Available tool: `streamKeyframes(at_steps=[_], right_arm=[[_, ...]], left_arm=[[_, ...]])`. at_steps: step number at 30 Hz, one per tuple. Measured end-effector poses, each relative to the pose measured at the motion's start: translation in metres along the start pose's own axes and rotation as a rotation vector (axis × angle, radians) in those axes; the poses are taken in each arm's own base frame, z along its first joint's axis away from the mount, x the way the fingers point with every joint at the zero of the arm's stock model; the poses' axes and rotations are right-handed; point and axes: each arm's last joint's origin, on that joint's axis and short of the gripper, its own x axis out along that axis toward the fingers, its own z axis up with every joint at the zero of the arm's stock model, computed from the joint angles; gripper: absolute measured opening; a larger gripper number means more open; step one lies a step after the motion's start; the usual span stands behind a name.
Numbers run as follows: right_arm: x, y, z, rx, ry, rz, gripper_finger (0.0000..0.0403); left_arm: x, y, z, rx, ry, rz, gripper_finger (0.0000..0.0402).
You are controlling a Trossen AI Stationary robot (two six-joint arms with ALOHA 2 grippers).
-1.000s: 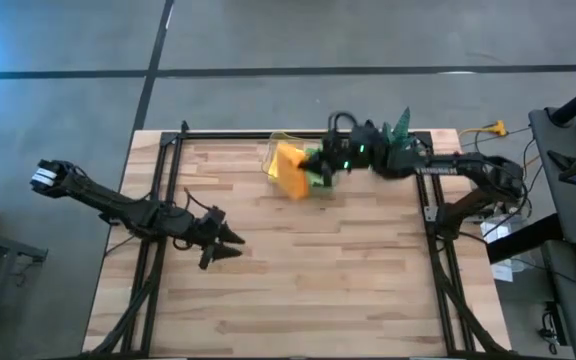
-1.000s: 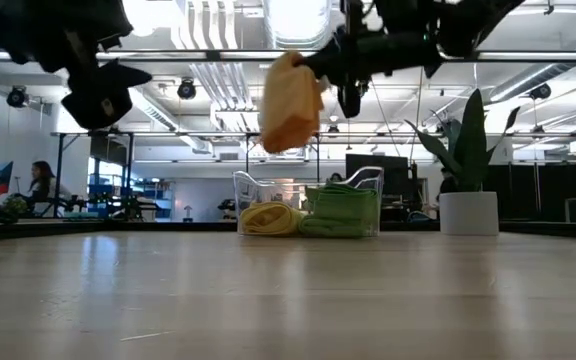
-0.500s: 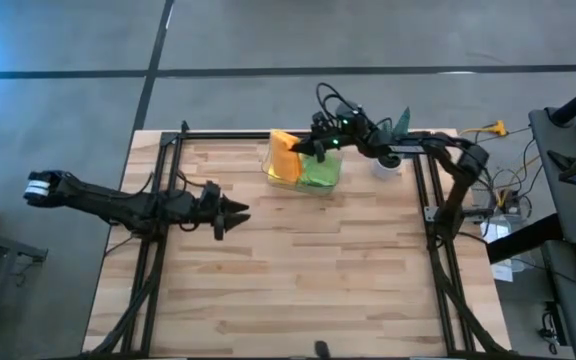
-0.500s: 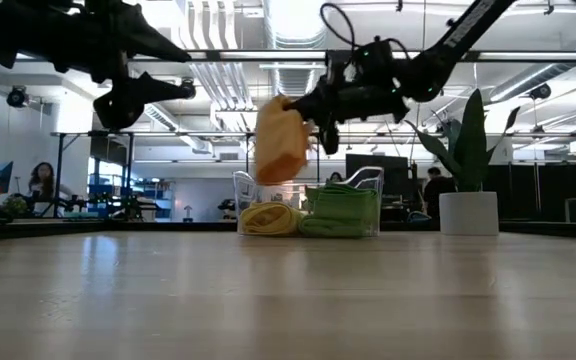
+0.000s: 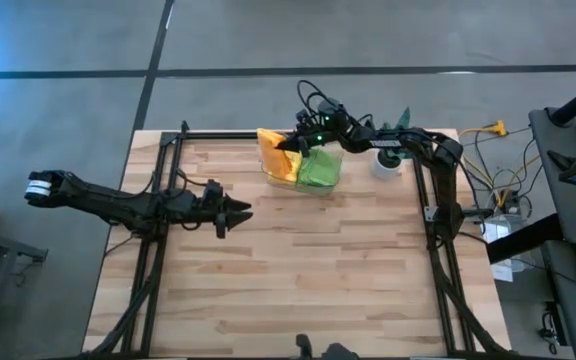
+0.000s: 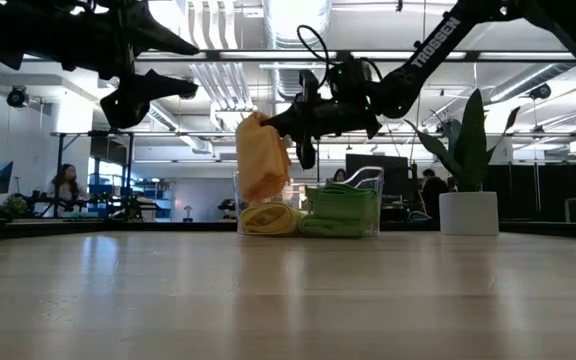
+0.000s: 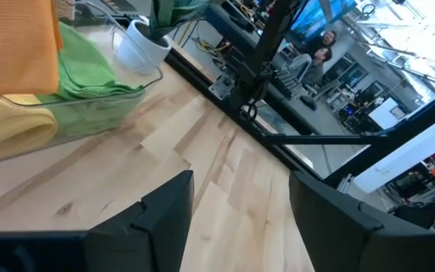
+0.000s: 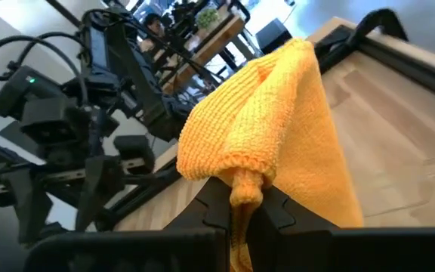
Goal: Fold microfiber towels
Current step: Put the folded orange microfiber towel into the transparent bin
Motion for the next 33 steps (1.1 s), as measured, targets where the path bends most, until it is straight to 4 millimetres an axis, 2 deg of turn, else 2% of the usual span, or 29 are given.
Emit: streamKeyframes(at_steps=[13, 20, 28, 33], right_arm=[[0.002, -0.008, -0.035, 0.125, 0.032, -0.114, 0.0011], [-0.009, -0.012, -0.031, 0.104, 0.014, -0.186, 0.0012], [-0.016, -0.019, -0.045, 0.104, 0.134, -0.322, 0.0013], [-0.016, -0.019, -0.044, 0.099, 0.136, -0.346, 0.0047]], left_arm=[[0.001, 0.001, -0.001, 0.003, 0.009, 0.005, 0.0202], [0.001, 0.001, -0.001, 0.003, 0.01, 0.003, 0.0202], [0.001, 0.0, -0.002, 0.003, 0.025, -0.012, 0.0202], [0.001, 0.0, -0.002, 0.004, 0.029, -0.013, 0.0202]])
